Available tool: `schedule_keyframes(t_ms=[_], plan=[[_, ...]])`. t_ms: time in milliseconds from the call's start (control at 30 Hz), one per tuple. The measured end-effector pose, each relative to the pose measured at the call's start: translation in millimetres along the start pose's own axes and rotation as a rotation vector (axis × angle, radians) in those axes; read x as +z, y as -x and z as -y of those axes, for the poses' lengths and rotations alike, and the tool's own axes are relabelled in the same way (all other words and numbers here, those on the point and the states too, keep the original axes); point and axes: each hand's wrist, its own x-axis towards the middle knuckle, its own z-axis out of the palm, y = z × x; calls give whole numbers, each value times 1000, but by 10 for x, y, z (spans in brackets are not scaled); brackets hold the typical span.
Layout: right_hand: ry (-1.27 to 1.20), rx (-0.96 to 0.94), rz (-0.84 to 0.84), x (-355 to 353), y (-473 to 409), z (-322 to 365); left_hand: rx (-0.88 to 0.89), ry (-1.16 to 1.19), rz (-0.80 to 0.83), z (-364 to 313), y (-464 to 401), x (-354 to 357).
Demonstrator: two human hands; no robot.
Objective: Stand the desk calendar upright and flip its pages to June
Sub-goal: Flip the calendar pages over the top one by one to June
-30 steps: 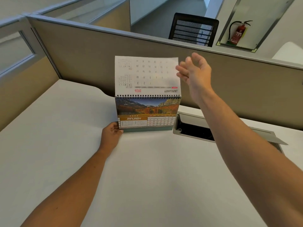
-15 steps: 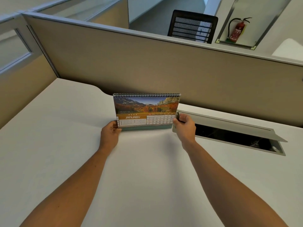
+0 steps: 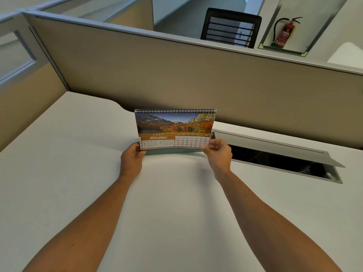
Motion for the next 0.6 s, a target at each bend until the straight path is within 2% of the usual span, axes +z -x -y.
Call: schedule_keyframes(t_ms=[167, 600], plan=[[-41, 45, 77, -24, -16, -25, -1, -1, 4, -3, 3, -5], [136, -168, 151, -380, 103, 85, 29, -21, -29, 34, 12, -11]])
